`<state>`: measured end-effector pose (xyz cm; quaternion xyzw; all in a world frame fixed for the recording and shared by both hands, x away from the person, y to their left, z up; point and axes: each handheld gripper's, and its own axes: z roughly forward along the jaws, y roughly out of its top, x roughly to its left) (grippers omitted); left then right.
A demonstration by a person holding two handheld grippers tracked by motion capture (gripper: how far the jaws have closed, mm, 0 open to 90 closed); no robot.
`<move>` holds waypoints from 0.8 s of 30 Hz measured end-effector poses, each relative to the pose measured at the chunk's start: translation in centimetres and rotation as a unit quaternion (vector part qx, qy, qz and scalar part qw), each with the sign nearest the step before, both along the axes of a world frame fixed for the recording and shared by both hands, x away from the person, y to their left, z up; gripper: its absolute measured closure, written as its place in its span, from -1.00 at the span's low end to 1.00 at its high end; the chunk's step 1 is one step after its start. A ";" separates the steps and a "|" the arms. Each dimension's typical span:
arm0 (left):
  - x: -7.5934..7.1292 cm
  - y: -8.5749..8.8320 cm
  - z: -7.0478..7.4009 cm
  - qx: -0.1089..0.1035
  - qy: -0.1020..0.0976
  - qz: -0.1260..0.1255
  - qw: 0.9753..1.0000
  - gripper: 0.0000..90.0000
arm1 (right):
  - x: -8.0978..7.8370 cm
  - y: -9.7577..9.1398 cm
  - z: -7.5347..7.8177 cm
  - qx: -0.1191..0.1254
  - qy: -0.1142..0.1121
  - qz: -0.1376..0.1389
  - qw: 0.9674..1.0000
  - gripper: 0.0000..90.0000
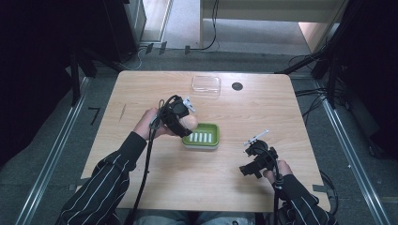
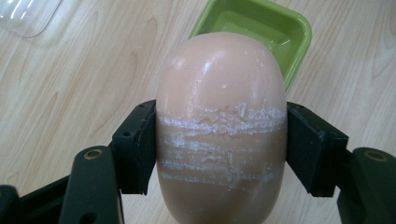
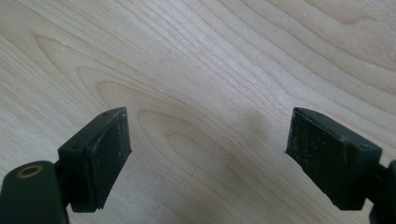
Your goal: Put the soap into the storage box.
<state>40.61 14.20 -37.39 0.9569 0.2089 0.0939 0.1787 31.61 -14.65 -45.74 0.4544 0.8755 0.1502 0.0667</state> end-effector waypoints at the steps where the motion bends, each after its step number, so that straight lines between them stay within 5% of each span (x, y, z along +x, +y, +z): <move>1: 0.0 -0.1 0.0 0.000 0.000 0.000 1.000 -0.25 | 0.0 0.0 0.0 0.000 0.000 0.000 1.000 -0.69; 24: 0.7 -1.3 -0.3 -0.002 0.000 -0.022 1.000 -0.25 | 0.0 -0.1 -0.1 -0.002 0.000 0.000 1.000 -0.69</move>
